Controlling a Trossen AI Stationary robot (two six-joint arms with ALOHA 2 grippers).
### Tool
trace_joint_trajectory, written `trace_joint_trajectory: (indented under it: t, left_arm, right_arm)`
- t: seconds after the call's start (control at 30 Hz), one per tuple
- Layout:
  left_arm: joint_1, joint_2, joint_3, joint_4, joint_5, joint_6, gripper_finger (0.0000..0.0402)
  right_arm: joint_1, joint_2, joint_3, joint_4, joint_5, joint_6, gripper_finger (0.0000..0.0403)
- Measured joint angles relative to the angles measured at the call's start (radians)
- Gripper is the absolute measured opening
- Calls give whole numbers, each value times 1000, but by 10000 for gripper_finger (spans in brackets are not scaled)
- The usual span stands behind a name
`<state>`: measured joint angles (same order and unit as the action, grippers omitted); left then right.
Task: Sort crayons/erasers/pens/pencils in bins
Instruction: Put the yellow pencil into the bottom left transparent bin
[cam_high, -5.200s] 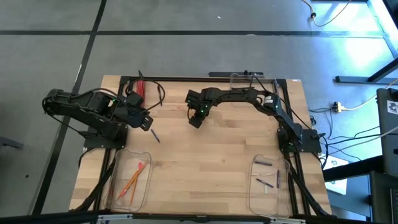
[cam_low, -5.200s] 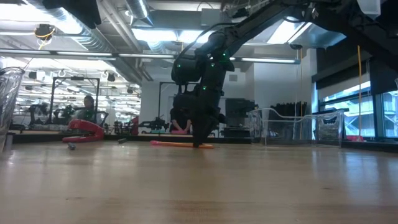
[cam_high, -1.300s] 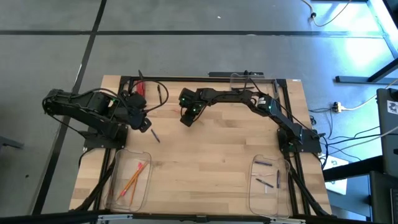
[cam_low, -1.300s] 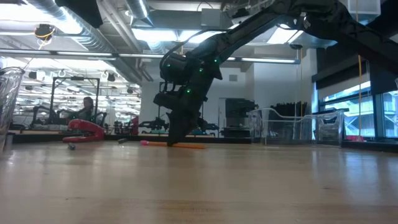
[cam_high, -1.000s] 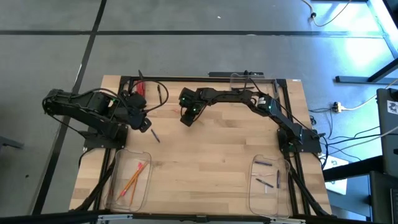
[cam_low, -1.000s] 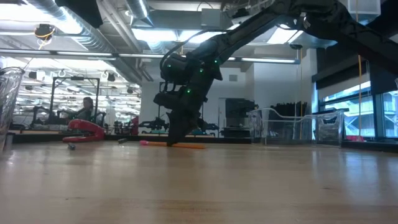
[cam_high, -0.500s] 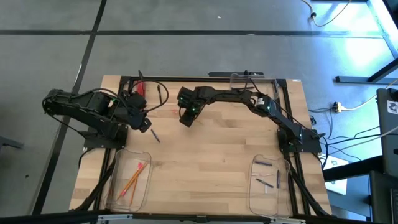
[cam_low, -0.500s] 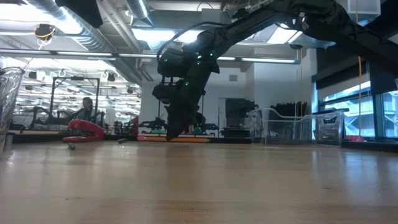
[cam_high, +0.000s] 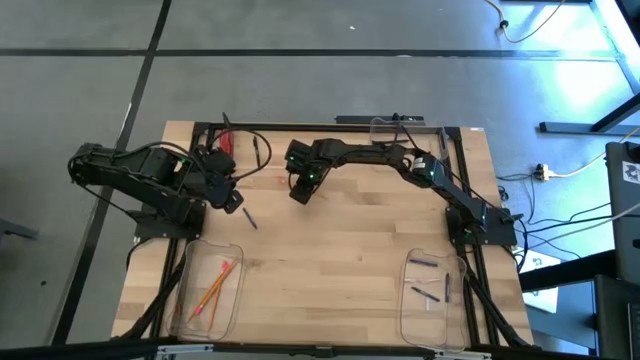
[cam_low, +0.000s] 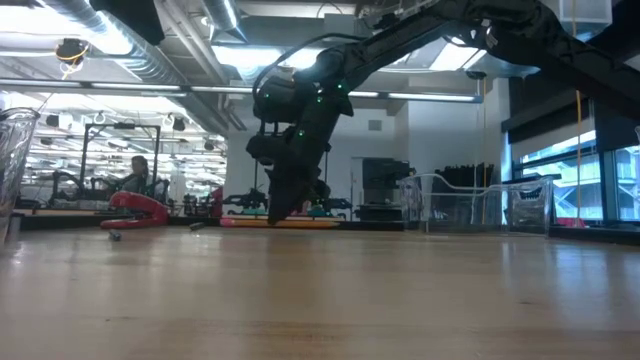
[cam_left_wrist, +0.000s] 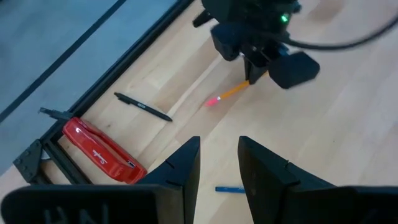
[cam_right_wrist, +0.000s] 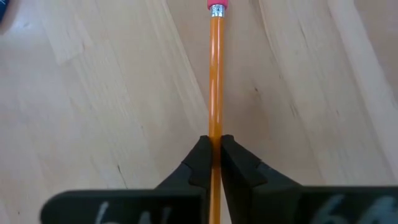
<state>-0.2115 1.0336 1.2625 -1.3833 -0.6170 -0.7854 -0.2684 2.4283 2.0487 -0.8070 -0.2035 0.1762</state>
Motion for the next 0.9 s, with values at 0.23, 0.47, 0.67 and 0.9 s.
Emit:
trace_joint_trajectory:
  t: [0.23, 0.47, 0.67, 0.9]
  left_arm:
    - [0, 0, 0, 0, 64, 143, 102]
    - [0, 0, 0, 2, 88, 240, 102]
    - [0, 0, 0, 11, 131, 240, 102]
    - [0, 0, 0, 11, 148, 240, 102]
  right_arm:
    - [3, -1, 0, 1, 0, -23, 24]
    - [5, -3, 1, 3, 0, -28, 19]
    - [5, -3, 1, 3, -23, -43, 5]
    - [5, -4, 6, -2, -26, -56, 13]
